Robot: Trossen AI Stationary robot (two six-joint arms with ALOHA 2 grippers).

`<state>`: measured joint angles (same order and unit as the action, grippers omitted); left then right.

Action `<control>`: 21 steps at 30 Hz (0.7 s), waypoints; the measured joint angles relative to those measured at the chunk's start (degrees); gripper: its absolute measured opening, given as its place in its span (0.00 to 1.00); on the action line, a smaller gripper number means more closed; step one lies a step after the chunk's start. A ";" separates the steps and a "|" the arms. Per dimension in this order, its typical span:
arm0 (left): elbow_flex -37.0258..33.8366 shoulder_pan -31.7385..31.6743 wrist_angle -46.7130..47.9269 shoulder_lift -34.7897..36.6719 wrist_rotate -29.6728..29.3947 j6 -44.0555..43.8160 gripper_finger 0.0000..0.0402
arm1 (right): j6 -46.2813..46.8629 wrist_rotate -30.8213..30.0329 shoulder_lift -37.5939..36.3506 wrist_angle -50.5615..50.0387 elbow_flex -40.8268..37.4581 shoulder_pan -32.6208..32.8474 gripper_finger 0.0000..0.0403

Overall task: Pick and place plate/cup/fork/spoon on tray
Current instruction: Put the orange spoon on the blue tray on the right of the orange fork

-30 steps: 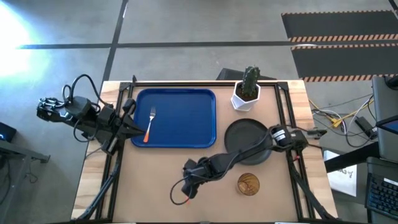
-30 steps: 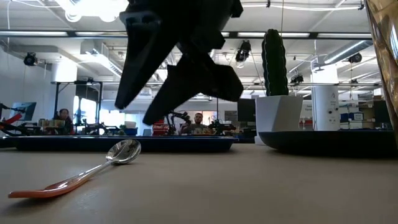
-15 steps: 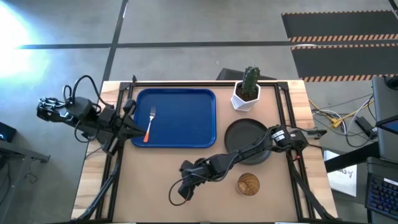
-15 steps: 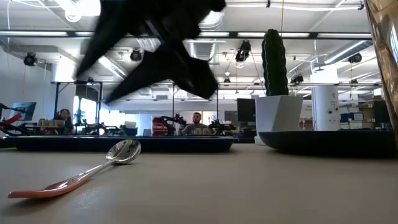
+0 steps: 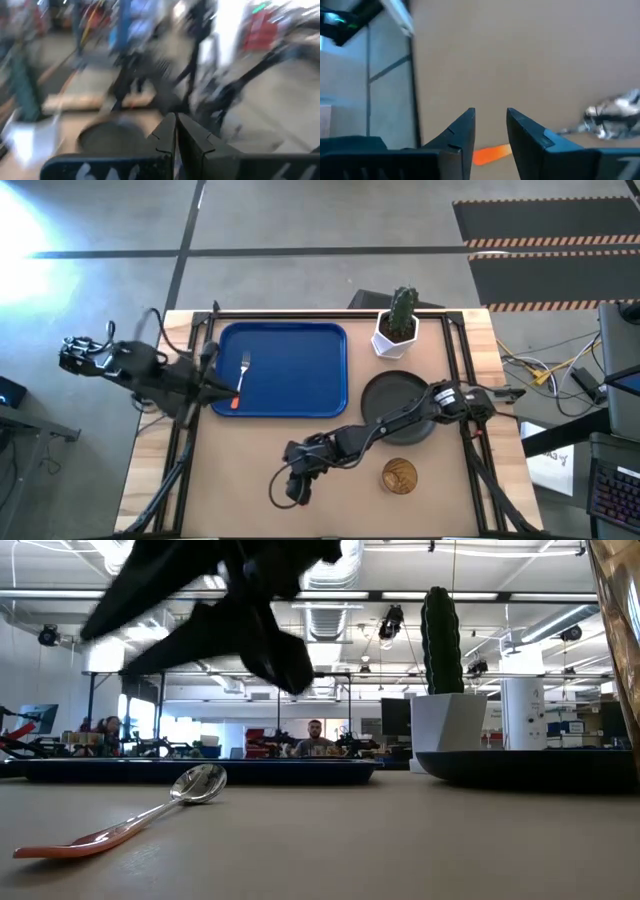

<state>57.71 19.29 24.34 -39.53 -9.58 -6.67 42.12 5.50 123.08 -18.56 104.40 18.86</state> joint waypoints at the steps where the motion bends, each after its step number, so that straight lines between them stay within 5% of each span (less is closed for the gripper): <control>1: 0.00 0.00 2.98 -0.09 -2.00 -2.02 0.00 | -1.45 0.03 -1.10 0.07 0.00 -0.07 0.23; 7: 0.00 -0.02 11.58 -1.64 -4.33 -8.40 0.00 | -12.32 -2.99 -9.73 -1.56 1.29 -0.55 0.04; 14: -1.85 0.00 23.20 -8.66 -7.79 -18.50 0.00 | -22.80 -10.77 -20.85 -6.71 1.27 -0.38 0.02; 21: -14.97 0.64 9.90 -18.88 -0.44 -28.30 0.00 | -28.05 -14.64 -27.75 -9.84 1.25 -0.42 0.02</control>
<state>42.74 19.93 34.24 -58.41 -10.02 -34.97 14.07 -9.14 95.32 -28.40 105.65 18.44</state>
